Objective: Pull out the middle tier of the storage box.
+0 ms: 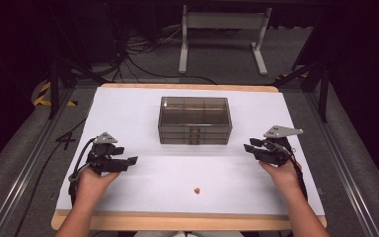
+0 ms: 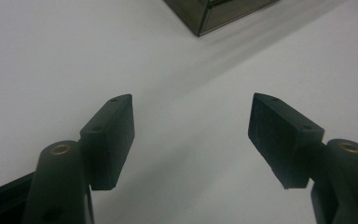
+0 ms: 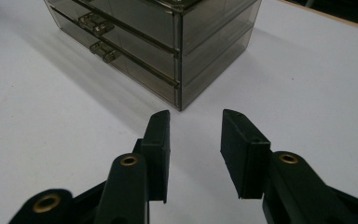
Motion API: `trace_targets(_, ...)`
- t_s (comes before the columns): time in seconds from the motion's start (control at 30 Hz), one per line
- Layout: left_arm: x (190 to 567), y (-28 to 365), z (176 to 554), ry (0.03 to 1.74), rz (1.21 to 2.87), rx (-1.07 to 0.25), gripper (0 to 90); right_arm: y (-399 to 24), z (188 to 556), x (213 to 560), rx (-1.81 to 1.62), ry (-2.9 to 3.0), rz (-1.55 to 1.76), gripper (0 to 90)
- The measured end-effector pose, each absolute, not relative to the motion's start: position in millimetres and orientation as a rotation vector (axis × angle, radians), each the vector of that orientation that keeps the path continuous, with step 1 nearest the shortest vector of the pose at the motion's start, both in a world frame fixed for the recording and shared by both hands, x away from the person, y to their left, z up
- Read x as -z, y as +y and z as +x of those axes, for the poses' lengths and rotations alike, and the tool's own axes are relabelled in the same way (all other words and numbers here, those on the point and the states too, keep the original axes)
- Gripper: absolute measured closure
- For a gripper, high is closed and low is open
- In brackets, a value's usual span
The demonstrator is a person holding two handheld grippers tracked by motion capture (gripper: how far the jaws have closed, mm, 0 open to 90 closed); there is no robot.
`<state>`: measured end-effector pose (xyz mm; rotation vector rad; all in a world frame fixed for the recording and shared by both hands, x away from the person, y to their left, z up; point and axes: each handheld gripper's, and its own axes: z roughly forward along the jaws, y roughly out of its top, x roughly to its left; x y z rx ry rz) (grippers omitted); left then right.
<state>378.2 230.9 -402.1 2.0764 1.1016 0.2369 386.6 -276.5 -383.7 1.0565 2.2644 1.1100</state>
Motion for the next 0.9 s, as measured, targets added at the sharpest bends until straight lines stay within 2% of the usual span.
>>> trace_targets(0.13, 398.7, 228.8, 376.2, 1.09, 2.077, -0.249, 31.4, -277.5, 383.7, 382.1, -1.121, 2.244, 1.043, 59.0)
trace_targets(0.27, 396.8, 227.9, 374.6, 1.095, 2.07, -0.257, 27.8, -282.4, 381.7, 382.3, -1.127, 2.23, 1.041, 59.6)
trace_targets(0.9, 396.6, 231.2, 375.1, 1.114, 2.064, -0.279, 21.7, -283.2, 366.5, 396.1, -1.091, 2.132, 0.892, 63.2)
